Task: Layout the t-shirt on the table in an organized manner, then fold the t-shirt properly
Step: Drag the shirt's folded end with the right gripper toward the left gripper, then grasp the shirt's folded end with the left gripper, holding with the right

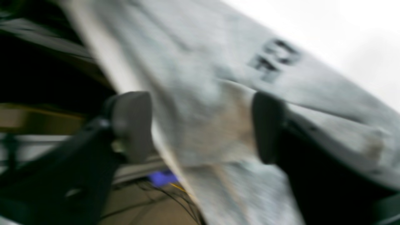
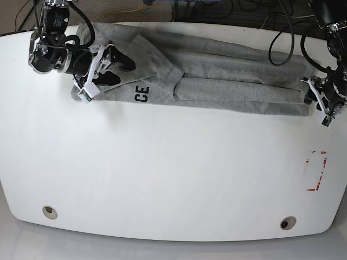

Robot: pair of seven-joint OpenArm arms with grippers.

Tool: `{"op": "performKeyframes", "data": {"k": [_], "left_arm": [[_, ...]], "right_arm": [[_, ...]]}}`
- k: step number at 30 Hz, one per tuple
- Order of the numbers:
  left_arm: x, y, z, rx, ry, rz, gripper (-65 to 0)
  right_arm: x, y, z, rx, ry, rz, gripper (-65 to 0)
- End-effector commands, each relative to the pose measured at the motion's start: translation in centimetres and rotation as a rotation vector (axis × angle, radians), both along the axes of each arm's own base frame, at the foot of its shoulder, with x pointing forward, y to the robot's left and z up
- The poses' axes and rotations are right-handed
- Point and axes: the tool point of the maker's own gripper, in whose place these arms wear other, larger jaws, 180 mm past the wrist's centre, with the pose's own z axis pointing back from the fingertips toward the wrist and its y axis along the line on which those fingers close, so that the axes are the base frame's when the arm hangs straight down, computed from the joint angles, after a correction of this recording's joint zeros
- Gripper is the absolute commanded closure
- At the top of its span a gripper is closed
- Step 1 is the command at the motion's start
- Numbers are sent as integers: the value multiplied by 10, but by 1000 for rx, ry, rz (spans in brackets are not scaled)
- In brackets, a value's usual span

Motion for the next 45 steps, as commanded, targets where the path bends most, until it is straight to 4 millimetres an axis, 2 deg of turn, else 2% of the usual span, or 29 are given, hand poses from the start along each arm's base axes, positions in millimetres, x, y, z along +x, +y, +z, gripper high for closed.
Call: {"op": "performKeyframes", "data": {"k": [1, 4, 6, 11, 16, 21, 25, 34, 37, 41, 45], "left_arm": [[-7, 9, 3, 26, -11, 25, -197], [-18, 14, 2, 33, -29, 83, -158], [-27, 16, 0, 27, -56, 137, -122], [-45, 22, -8, 48, -75, 238, -78], [-52, 13, -33, 51, -30, 239, -76], [-59, 5, -55, 14, 25, 240, -76], [-63, 3, -65, -5, 52, 247, -76], [-55, -25, -77, -29, 86, 155, -78], [-41, -34, -74, -35, 66, 124, -79], [-30, -44, -72, -42, 54, 95, -81], [-30, -51, -75, -38, 81, 74, -81]], "right_arm": [[7, -2, 1, -35, -35, -15, -211], [7, -6, -11, -101, -25, -42, -57], [6, -9, -17, -130, -23, -59, -29], [6, -13, -27, -186, -38, -83, -71], [8, -13, -40, -235, -58, -67, -87], [9, -26, -63, -287, -33, -63, -87], [22, -44, -76, -318, -36, -70, -87], [52, -97, -104, -322, 5, -180, -87], [67, -115, -106, -339, 13, -203, -87], [79, -118, -104, -345, -8, -190, -87], [90, -115, -97, -350, -44, -163, -87]]}}
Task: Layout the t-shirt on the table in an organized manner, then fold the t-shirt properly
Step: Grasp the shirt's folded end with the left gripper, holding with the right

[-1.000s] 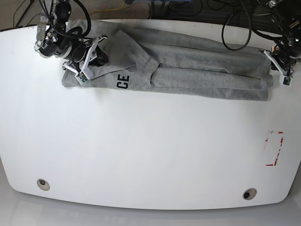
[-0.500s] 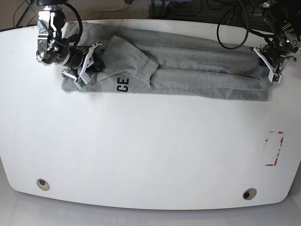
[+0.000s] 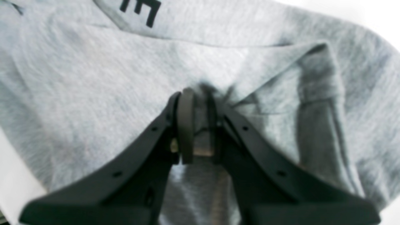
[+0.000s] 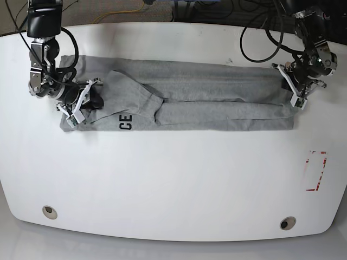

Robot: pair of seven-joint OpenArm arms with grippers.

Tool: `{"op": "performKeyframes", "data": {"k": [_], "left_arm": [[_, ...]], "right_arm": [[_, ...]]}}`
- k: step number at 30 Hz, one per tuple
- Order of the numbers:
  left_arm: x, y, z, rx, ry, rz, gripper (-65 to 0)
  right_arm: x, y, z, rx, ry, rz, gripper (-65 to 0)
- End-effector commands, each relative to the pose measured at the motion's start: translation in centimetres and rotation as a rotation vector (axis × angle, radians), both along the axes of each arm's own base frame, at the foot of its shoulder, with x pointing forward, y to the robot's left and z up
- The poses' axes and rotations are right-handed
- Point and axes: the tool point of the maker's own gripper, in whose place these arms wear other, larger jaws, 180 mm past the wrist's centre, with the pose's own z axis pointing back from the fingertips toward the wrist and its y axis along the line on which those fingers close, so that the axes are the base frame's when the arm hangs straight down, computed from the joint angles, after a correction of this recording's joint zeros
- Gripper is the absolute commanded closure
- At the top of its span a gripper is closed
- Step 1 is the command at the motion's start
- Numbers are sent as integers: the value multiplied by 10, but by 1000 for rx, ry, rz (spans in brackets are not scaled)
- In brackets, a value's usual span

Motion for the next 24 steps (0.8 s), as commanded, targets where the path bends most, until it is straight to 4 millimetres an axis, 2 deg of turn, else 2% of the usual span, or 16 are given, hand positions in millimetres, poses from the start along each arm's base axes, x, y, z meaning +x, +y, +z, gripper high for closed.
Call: {"op": "performKeyframes", "data": {"k": [1, 4, 7, 13, 17, 22, 24], "left_arm": [[-6, 3, -1, 27, 43, -8, -81], [-6, 2, 1, 34, 50, -13, -81], [4, 1, 15, 51, 8, -20, -82], [9, -3, 40, 85, -32, -30, -92], [7, 0, 54, 74, -35, -10, -168], [13, 20, 76, 18, -102, 85, -311], [13, 28, 79, -2, -112, 123, -340]], "right_arm": [[1, -16, -2, -90, 29, 19, -87], [7, -13, 2, -95, 16, 35, -87], [10, -15, 5, -101, 9, 37, -87], [12, -14, 6, -100, 3, 37, -87], [11, -14, 6, -95, 5, 36, -87], [11, -9, 8, -93, -5, 45, -87], [9, -9, 7, -89, 0, 45, -87]]}}
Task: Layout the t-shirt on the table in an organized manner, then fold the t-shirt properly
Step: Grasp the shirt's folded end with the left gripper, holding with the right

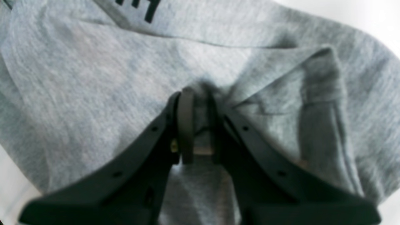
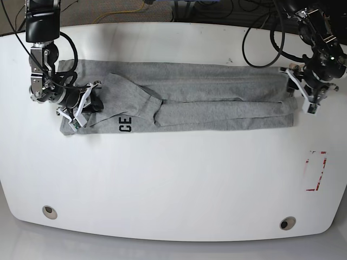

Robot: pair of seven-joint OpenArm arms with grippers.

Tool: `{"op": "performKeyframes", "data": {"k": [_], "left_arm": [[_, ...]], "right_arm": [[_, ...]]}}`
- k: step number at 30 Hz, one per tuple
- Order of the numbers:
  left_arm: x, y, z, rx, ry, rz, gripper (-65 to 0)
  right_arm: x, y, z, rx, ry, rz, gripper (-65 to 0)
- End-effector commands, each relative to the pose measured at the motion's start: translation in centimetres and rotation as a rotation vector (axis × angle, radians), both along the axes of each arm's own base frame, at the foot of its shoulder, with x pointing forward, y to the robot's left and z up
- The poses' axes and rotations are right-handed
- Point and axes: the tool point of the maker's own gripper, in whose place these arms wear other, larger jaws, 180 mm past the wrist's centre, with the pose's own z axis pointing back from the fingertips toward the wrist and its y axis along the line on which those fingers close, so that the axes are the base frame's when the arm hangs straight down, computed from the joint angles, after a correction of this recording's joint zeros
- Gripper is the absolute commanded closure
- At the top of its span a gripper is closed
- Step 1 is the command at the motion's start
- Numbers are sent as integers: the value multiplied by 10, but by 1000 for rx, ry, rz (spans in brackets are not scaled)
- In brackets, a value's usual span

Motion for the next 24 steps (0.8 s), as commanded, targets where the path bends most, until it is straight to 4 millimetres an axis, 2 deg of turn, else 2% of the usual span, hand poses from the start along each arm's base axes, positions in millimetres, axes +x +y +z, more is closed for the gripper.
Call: {"op": "performKeyframes", "data": {"k": [1, 10, 18, 24], "left_arm": [[11, 13, 17, -27, -66, 43, -349], [17, 48, 21, -168, -125, 181, -350], [26, 36, -4, -366, -111, 187, -350], [28, 31, -18, -422, -84, 199, -350]], "right_arm": [[-5, -11, -2, -43, 21, 0, -87], [-14, -3, -2, -39, 20, 21, -87], [-16, 6, -4, -22, 22, 25, -87], [-16, 7, -4, -19, 21, 25, -87]]}}
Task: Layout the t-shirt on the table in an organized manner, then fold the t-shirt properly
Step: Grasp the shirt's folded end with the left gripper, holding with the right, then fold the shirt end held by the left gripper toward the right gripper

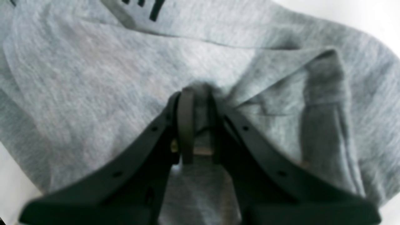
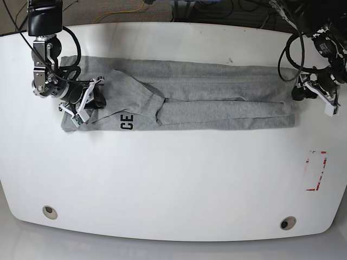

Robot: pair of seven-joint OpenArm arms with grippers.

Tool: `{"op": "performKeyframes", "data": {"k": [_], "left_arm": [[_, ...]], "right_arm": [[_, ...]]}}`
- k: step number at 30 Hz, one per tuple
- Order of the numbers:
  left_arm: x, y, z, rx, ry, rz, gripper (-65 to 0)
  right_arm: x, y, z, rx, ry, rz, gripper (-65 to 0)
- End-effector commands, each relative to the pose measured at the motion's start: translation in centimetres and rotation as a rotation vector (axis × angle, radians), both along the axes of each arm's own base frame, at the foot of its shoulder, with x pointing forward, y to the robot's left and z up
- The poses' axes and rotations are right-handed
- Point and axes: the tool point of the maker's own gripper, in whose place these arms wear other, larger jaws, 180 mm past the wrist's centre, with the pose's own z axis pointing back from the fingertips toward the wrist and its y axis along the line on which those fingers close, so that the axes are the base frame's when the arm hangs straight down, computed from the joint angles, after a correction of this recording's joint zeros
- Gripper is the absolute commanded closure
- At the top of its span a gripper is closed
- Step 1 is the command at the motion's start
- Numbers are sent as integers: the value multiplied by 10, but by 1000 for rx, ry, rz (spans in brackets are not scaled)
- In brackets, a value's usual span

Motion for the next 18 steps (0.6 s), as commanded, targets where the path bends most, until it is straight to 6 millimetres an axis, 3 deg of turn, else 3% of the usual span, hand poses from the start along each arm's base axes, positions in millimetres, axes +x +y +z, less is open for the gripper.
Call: {"op": "performKeyframes", "data": {"k": [1, 6, 13, 18], "left_arm": [[9, 7, 11, 7, -44, 7, -350], [9, 0, -1, -31, -20, -1, -351], [23, -7, 1, -40, -59, -17, -351], [23, -15, -12, -81, -34, -26, -351]], "right_arm": [[-3, -6, -2, -37, 21, 12, -87], [-3, -5, -2, -35, 21, 13, -87], [-3, -5, -2, -35, 21, 13, -87], [-3, -5, -2, -35, 21, 13, -87]]}}
